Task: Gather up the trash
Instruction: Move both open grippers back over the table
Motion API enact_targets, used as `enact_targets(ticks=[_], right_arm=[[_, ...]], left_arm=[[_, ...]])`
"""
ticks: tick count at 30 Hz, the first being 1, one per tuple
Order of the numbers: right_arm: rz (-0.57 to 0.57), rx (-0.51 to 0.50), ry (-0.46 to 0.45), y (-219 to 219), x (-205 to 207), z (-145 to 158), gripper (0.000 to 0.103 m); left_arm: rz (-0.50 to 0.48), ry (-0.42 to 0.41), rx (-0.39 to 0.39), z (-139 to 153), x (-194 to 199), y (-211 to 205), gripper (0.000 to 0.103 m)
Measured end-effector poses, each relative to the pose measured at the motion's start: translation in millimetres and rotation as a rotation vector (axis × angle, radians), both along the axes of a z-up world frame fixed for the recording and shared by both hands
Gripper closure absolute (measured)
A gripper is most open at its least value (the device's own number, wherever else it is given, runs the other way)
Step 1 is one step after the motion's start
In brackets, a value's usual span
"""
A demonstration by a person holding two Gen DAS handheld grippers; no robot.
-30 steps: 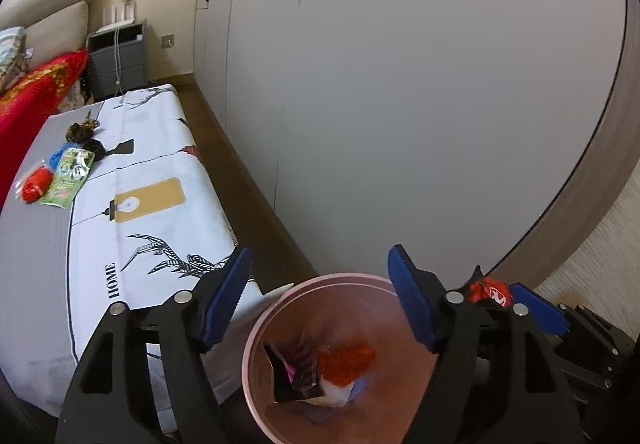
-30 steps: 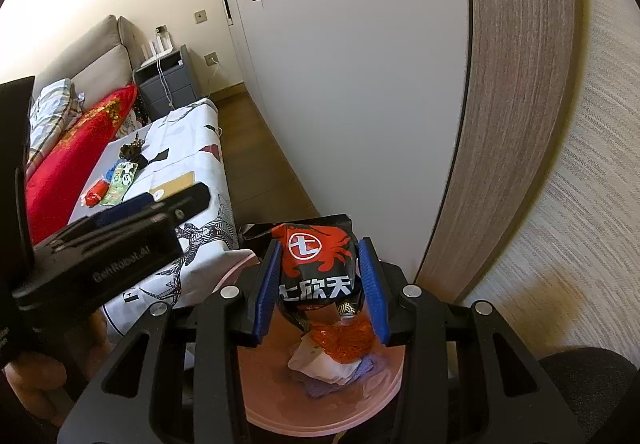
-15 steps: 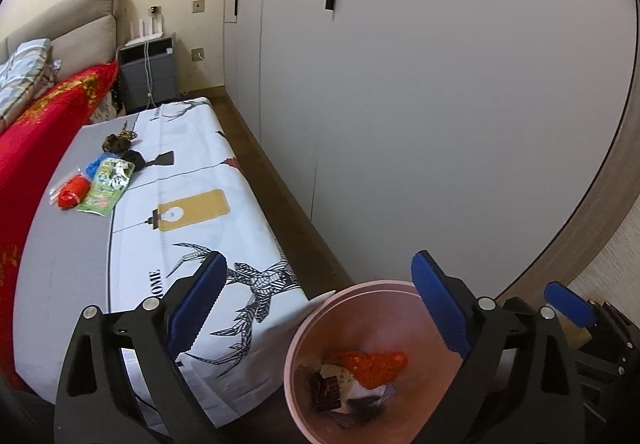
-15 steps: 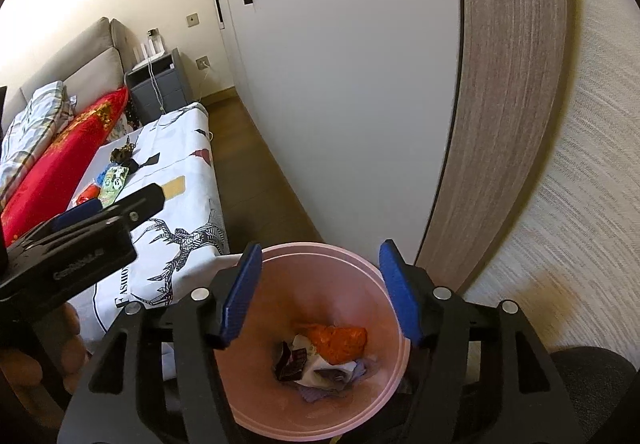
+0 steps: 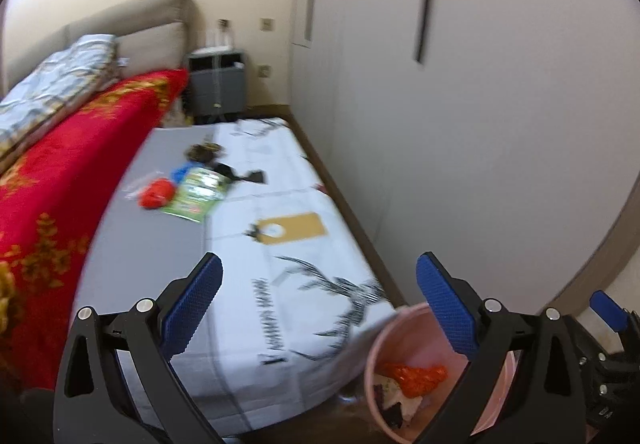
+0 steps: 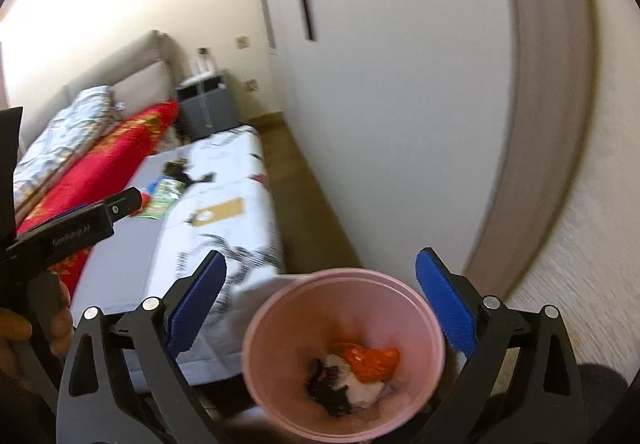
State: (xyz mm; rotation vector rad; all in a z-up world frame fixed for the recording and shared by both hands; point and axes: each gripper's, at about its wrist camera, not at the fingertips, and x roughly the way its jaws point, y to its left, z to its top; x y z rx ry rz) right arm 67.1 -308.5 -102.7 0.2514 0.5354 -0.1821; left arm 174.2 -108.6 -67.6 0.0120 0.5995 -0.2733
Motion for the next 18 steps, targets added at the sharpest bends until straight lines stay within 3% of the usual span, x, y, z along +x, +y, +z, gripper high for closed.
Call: enact_targets(ticks=[11, 14, 18], right_arm=[[0.195, -0.054, -0.119, 68.0, 65.3, 41.4, 0.008], [0.240, -0.067, -0.115, 86.2, 95.0, 40.5, 0.008], [0.286, -0.084, -0.093, 111.7, 143.0, 32.6, 0.008]], left_arm=[[0.186, -0.183, 0.113, 66.6, 31.6, 113.4, 0.008], [0.251, -0.196, 0.140, 68.5, 52.3, 144.2, 0.008], [0.303, -0.206, 0.122, 57.0, 89.0, 184.3, 0.008]])
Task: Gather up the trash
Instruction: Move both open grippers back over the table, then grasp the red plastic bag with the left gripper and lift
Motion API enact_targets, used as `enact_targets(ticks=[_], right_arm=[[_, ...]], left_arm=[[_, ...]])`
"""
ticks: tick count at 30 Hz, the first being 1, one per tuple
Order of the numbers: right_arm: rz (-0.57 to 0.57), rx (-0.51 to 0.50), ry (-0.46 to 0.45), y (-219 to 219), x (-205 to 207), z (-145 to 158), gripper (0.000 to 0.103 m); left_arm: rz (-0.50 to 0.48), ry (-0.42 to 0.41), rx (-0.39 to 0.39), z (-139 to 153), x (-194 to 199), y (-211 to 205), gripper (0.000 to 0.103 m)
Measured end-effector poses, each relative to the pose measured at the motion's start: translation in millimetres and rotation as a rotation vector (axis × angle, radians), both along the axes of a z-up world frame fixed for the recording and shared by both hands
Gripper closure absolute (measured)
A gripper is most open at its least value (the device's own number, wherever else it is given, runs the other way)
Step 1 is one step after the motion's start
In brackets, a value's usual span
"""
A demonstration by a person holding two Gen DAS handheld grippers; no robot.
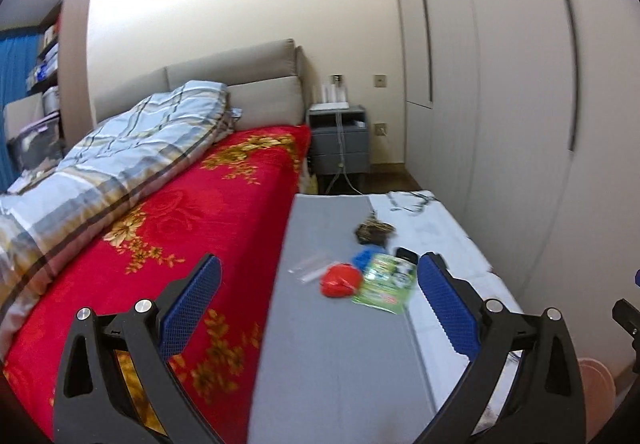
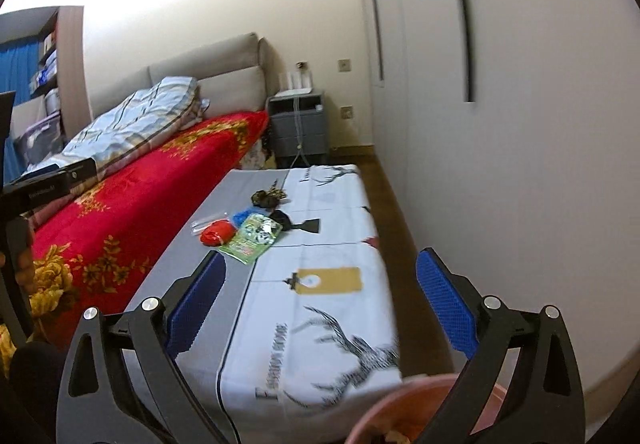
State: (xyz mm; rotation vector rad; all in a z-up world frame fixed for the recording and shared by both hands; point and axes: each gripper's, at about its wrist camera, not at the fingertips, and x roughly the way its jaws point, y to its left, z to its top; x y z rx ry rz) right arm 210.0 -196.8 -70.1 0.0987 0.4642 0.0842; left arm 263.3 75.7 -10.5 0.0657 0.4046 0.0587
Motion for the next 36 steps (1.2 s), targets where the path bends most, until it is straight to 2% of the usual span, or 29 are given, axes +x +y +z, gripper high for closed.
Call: enact_targets(ticks=[5, 12, 16, 20, 26, 28, 34, 36], right_arm=[[0.057, -0.069, 0.041, 37.3, 72.5, -23.5, 0.008], [0.075, -0.118, 0.085, 68.9, 152.8, -58.8, 0.008], [0.089, -0.157, 0.089, 81.6, 188.1, -74.9, 0.008], [0.078, -0.141, 0.112, 84.4, 214.1, -90.4, 0.008], [0.085, -0.150, 0.144, 86.7, 231.8, -114.3, 0.008], [0.078, -0.160, 0.148, 85.9, 235.8, -120.3, 0.008], [0.059, -0.138, 0.167, 83.1, 248.2, -128.3, 0.008], [0.061, -0.137, 0.163, 83.6, 249.9, -127.9, 0.008]], left_arm=[[-0.003, -0.004, -0.010, -29.1, 41.5, 21.4, 0.008], [-0.093, 0.086, -0.035, -99.7, 127.0, 14.9, 0.008], [-0.115, 0.113, -0.057, -130.4, 160.9, 10.9, 0.008], [-0.123, 0.161, -0.064, -157.6, 191.9, 11.6, 0.008], [-0.112, 0.232, -0.046, -190.7, 227.2, 9.2, 0.008], [-0.127, 0.291, -0.045, -193.4, 238.8, 5.9, 0.008], [-0.132, 0.389, -0.035, -199.6, 263.4, 0.3, 0.008], [-0.143, 0.429, -0.036, -205.8, 269.8, -1.7, 0.017]])
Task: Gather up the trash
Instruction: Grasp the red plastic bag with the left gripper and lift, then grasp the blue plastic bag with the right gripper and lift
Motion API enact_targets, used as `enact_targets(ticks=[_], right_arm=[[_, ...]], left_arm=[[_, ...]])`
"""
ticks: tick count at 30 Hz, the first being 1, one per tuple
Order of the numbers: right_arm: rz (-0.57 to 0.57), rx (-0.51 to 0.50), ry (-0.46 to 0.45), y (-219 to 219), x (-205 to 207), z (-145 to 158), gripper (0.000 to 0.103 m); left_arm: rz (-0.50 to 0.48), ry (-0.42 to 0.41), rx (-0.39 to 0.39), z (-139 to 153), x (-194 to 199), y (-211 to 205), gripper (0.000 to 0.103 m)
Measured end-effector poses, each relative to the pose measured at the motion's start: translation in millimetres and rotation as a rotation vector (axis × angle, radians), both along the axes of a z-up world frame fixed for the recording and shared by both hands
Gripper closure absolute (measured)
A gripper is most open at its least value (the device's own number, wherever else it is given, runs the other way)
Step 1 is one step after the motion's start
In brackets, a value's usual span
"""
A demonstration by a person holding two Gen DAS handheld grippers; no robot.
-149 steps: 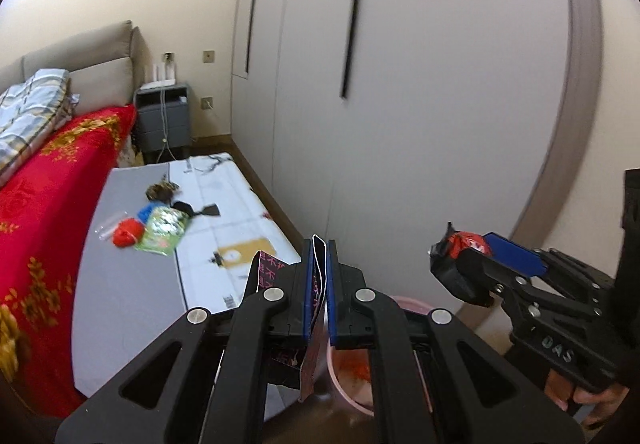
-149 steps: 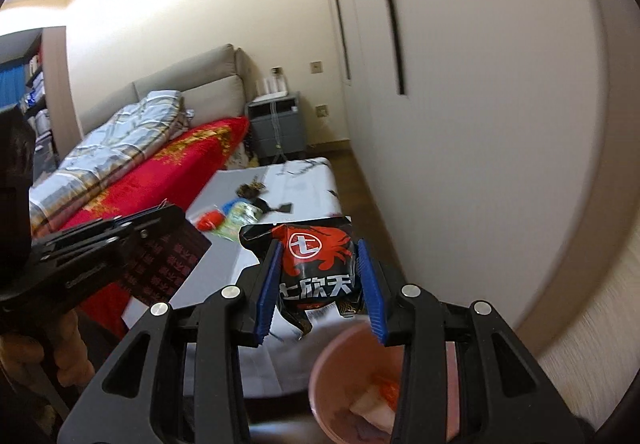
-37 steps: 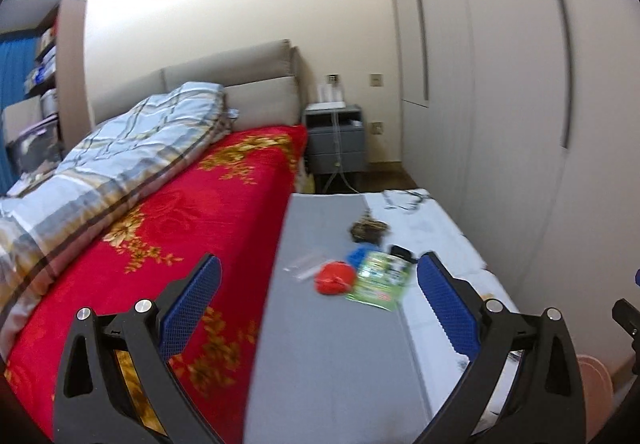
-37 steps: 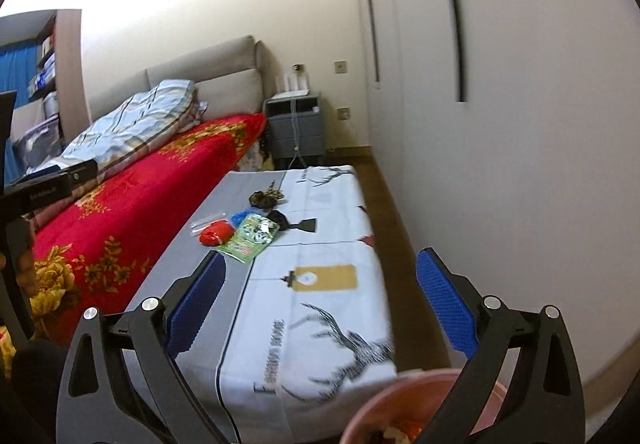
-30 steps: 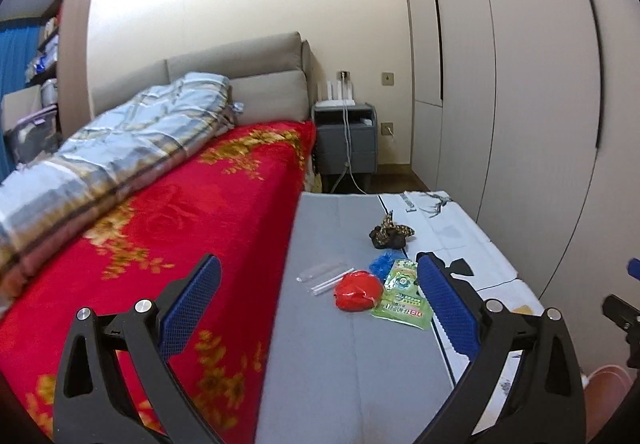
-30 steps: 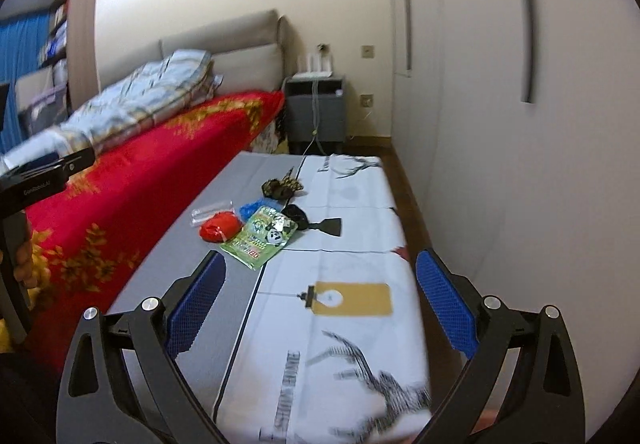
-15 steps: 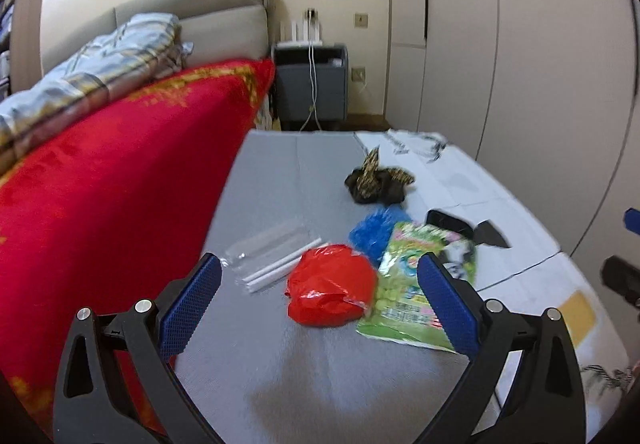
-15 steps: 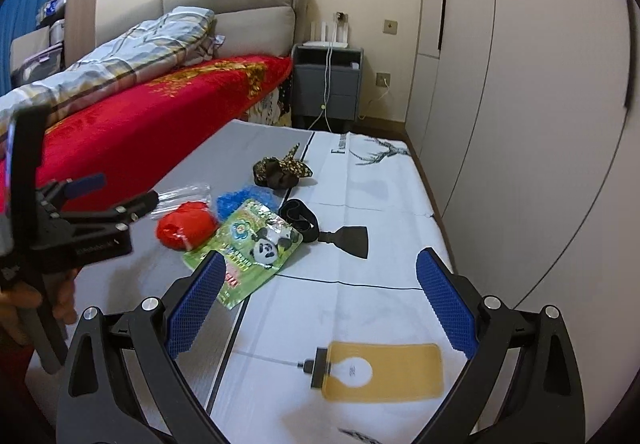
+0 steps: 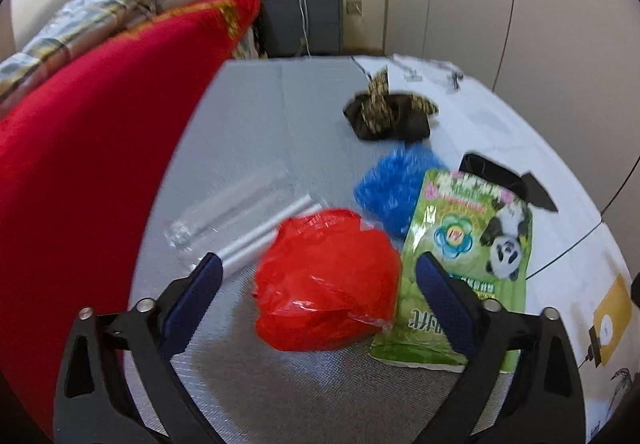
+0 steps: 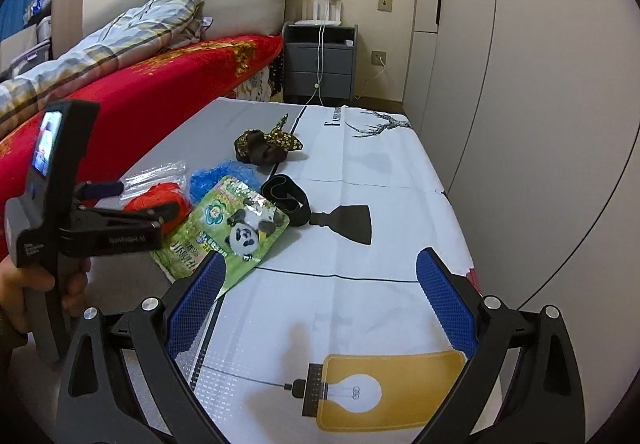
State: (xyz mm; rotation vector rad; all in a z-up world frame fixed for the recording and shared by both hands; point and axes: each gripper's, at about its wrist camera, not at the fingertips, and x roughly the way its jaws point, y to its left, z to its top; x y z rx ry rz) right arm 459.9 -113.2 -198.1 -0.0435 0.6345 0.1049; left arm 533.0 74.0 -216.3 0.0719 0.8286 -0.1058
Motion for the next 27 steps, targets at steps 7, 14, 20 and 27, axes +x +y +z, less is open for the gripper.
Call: enact_targets(ticks=[7, 14, 20, 27], right_arm=[[0.028, -0.008, -0.020, 10.2, 7.4, 4.1, 0.008], [0.072, 0.026, -0.038, 34.0, 42.4, 5.7, 0.008], [0.085, 0.072, -0.025, 69.4, 85.0, -0.1, 0.008], [0.093, 0.060, 0.059, 102.4, 131.4, -21.3, 0.009]], left_arm=[[-0.008, -0.084, -0.033, 14.9, -18.7, 5.8, 0.030], [0.101, -0.152, -0.021, 59.3, -52.8, 45.3, 0.030], [0.171, -0.263, -0.025, 89.7, -57.6, 73.1, 0.030], [0.225, -0.248, -0.027, 73.9, -42.9, 89.0, 0.030]])
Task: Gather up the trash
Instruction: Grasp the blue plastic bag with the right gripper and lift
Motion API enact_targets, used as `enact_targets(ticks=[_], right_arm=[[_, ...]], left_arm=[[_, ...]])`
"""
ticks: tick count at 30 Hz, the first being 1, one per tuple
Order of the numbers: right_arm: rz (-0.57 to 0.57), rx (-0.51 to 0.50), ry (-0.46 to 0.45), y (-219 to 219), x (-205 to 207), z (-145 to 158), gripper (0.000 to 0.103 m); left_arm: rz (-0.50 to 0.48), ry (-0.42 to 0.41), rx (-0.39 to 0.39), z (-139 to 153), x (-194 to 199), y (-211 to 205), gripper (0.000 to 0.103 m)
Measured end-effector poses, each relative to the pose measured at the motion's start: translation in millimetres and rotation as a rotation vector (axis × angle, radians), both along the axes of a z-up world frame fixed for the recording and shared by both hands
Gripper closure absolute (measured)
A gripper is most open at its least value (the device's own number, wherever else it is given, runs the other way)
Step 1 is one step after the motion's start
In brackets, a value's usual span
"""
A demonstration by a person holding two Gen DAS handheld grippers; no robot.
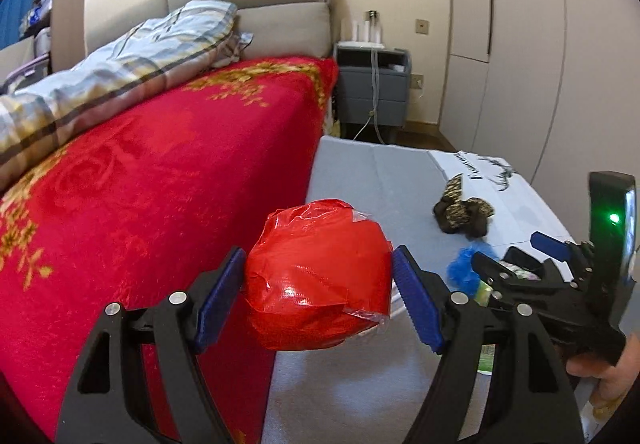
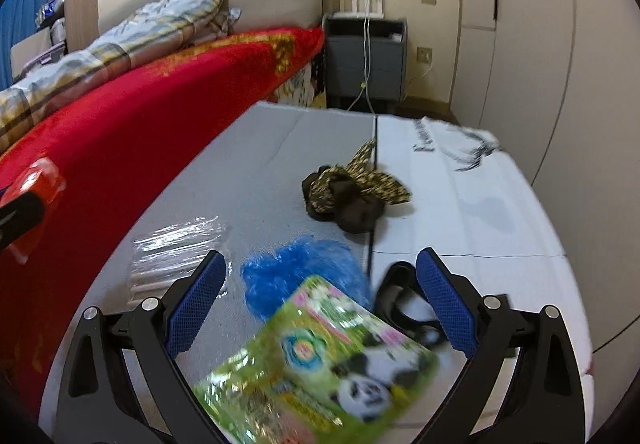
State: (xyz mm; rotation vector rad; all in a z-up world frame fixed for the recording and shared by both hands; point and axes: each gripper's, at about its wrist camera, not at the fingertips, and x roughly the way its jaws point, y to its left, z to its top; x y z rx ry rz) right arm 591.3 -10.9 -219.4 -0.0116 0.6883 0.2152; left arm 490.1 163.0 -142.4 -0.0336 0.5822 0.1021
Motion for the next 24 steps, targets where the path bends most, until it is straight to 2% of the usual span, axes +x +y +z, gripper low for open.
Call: enact_targets(ticks=[4, 7, 9, 11, 12, 13, 14, 15, 16, 19, 24], right_arm=[[-0.002, 0.003, 0.081, 4.9, 20.9, -13.3, 0.011], [-0.015, 0.021, 0.085, 3.5, 26.6, -13.9, 0.011], [-0.007, 0.018, 0.102, 5.3, 30.0, -16.3, 0.019], [0.017, 0.019, 0.129, 7.5, 33.3, -20.0, 0.037], [0.028, 0.019, 0.138, 8.5, 33.6, -21.2, 0.052], [0.035, 0.017, 0.141, 9.3, 34.1, -21.3, 0.073], [0.042, 0.016, 0.132, 9.5, 32.1, -20.3, 0.089], [0.044, 0.016, 0.117, 9.0, 29.7, -18.8, 0.093], [0.043, 0.007, 0.082, 8.7, 24.1, -14.6, 0.101], [0.047, -0.023, 0.008, 6.6, 8.0, -2.7, 0.101], [0.042, 0.034, -0.073, -15.5, -15.3, 33.2, 0.102]], left_arm=[[0.036, 0.006, -0.024, -4.8, 5.8, 10.3, 0.030], [0.043, 0.005, -0.033, -6.6, 5.7, 13.0, 0.030], [0.043, 0.006, -0.033, -8.2, 7.0, 12.4, 0.030], [0.043, 0.010, -0.033, -9.6, 7.5, 12.1, 0.030], [0.043, 0.010, -0.034, -9.9, 7.4, 12.0, 0.030], [0.043, 0.010, -0.036, -10.0, 7.5, 11.9, 0.030], [0.044, 0.009, -0.037, -10.0, 7.5, 11.1, 0.030], [0.045, 0.007, -0.039, -9.7, 7.3, 11.2, 0.030], [0.046, 0.007, -0.040, -9.8, 7.4, 11.4, 0.030], [0.053, 0.005, -0.045, -8.1, 7.2, 12.2, 0.030], [0.064, 0.007, -0.052, -1.7, 4.7, 11.0, 0.030]])
